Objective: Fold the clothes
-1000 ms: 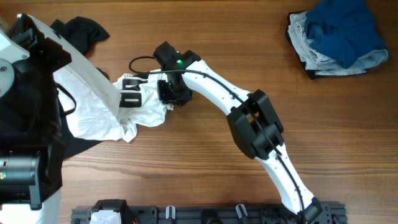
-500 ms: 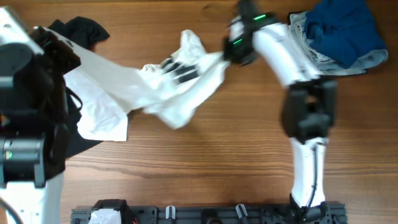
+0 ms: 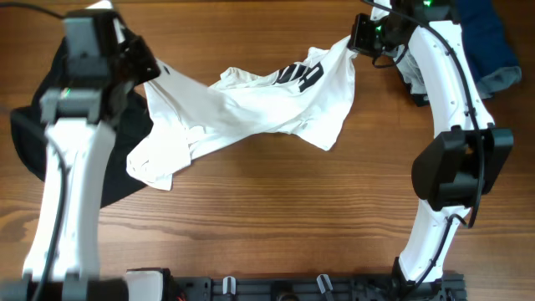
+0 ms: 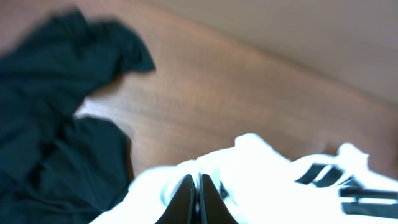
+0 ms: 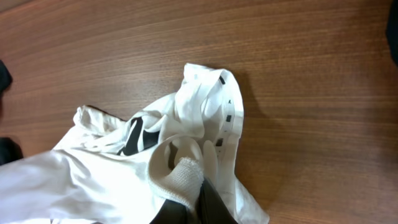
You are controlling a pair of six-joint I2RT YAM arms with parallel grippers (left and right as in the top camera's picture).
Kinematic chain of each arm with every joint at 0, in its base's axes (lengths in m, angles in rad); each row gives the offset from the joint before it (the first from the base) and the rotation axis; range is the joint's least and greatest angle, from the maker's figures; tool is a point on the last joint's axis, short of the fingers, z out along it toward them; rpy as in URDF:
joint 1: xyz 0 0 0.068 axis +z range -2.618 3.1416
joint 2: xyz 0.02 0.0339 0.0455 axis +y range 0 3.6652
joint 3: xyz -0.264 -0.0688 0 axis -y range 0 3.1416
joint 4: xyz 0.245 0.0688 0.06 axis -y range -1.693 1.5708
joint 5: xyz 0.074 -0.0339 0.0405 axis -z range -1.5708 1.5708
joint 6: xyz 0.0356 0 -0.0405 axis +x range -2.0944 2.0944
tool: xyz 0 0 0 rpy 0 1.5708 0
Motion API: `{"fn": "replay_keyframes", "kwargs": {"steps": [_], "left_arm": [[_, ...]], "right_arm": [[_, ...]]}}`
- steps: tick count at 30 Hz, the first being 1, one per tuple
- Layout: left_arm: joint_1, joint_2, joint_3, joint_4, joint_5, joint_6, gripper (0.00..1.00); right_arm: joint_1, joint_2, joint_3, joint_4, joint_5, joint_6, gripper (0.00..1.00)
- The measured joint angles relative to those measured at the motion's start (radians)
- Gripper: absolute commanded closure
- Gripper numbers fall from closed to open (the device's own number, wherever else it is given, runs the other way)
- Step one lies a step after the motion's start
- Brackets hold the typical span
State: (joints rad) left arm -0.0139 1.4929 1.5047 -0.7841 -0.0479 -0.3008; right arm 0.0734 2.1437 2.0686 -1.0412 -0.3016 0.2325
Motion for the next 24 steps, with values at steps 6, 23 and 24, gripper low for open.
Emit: {"fn": "replay_keyframes", "kwargs": {"steps": [6, 23, 24], "left_arm": [[-0.008, 0.197, 0.0, 0.003, 0.036, 0.0, 0.96], [-0.009, 0.244, 0.0, 0.062, 0.047, 0.0, 0.96], [-0.007, 0.244, 0.0, 0.066, 0.047, 0.0, 0.96]], "right_arm": [[-0.033, 0.0, 0.0, -0.038, 0.016, -0.023, 0.73], [-0.04, -0.07, -0.028, -0.44, -0.067, -0.217, 0.46], [-0.031, -0.074, -0.047, -0.434, -0.063, -0.216, 0.46]]}}
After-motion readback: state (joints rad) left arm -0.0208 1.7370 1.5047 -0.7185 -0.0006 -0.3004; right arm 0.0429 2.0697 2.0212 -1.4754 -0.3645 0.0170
